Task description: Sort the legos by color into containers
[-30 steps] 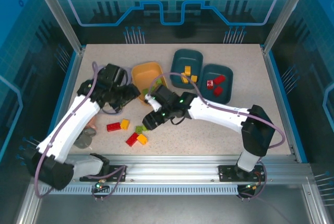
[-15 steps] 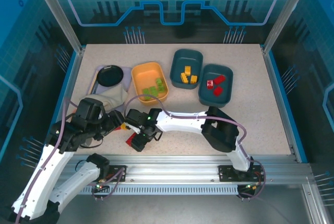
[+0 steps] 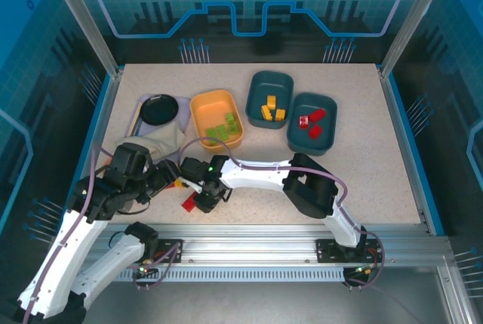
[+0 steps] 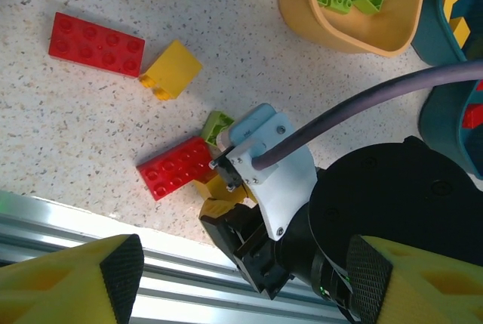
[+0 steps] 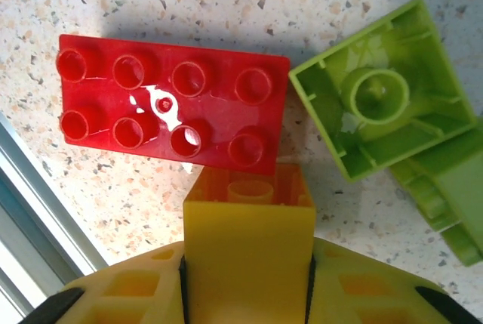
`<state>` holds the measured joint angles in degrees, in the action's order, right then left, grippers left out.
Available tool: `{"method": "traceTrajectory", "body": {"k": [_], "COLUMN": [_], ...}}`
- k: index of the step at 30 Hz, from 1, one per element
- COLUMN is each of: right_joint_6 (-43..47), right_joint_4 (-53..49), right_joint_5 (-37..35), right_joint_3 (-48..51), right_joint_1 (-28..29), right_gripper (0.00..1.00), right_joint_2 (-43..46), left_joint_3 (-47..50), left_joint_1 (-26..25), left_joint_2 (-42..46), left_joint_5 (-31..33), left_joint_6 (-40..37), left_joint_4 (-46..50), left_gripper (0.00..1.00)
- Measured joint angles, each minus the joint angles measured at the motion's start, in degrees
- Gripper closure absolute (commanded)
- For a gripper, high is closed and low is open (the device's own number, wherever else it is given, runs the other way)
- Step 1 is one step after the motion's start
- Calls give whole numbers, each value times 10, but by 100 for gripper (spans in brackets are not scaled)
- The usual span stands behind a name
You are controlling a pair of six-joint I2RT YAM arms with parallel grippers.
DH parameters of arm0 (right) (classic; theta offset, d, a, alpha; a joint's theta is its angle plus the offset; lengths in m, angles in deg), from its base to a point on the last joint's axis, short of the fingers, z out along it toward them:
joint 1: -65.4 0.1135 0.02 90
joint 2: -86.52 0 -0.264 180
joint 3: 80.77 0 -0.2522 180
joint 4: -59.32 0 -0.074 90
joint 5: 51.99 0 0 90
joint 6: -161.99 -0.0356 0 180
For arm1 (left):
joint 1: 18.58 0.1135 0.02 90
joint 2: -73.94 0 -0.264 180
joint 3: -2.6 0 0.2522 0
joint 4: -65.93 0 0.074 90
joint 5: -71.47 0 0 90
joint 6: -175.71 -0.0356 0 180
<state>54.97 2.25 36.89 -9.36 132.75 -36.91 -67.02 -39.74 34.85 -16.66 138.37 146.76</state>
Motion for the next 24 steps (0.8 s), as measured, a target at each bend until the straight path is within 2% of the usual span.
{"method": "traceTrajectory", "body": {"k": [6,9,12,15,20,24], "right_joint_6": [-1,-5,-9,-15,-35,-56], "right_joint_4": [-1,-7,-8,-6,-8,-14], "right_joint_5": [-10,-15,-17,-16,-10,4], "right_joint_3": [37,52,55,49,-44,-170], "right_joint_1": [-31,-70,-139,-233,-363,-414], "right_gripper": [70,70,70,70,71,71], "right_joint_2": [43,97,155,192,135,26], "left_joint_3": [16,17,15,-6,-80,-150], "left_joint_1": [-1,-5,-15,-31,-55,-57], "left_joint_2": [-30,-76,-139,-218,-350,-436], "left_joint_5": [-32,-55,-80,-94,-110,-113], "left_joint_6": [-1,-2,-5,-7,-18,-23], "left_joint_4": [-50,-94,-151,-199,-273,-305], "left_gripper": [25,25,25,25,26,26]}}
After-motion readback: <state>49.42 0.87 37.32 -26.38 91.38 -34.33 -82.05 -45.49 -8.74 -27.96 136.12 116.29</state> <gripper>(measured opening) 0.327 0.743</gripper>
